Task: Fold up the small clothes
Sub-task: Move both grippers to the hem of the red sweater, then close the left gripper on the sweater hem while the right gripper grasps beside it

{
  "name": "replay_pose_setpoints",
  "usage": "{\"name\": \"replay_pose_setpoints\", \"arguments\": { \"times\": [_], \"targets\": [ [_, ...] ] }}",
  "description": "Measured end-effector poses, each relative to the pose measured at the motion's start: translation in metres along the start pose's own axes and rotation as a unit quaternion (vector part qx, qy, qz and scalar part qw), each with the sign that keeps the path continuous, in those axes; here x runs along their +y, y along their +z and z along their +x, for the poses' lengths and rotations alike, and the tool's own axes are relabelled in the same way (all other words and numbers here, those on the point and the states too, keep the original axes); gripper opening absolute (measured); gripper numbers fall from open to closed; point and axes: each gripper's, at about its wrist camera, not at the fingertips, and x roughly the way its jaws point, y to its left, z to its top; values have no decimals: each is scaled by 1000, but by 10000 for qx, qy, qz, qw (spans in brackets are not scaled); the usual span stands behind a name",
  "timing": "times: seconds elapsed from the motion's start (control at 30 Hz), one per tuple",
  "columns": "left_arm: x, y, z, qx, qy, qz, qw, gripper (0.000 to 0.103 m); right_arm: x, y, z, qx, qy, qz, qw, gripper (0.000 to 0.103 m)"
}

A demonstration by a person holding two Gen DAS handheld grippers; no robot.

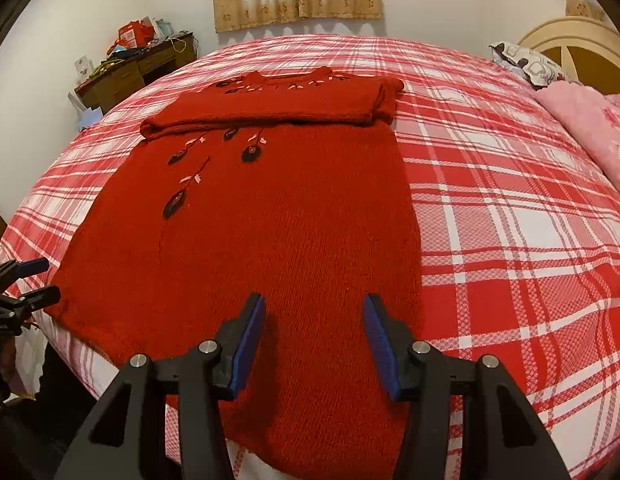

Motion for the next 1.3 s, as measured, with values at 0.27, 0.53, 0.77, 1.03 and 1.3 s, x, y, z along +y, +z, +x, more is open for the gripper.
{"name": "replay_pose_setpoints", "arguments": {
  "times": [0.27, 0.53, 0.77, 1.03, 1.3],
  "targets": [
    [-4, -13, 5, 223, -261, -226, 9992, 84, -4, -6, -8, -119, 42, 90, 9999, 55],
    [-18, -17, 5, 254, -506, -149, 9983, 55, -5, -8, -8, -170, 39, 114, 9998, 55],
    [-7, -17, 4, 197, -466, -315, 9982, 19, -19, -5, -18, -257, 15, 309, 9992, 55],
    [-3, -12, -15, -90, -560, -172, 9982, 9, -57, -17, -39, -129, -39, 793, 9968, 56],
    [4, -11, -9, -38, -584, -260, 9979, 9, -58, -40, -45, 138, 668, 990, 9927, 55]
  ]
}}
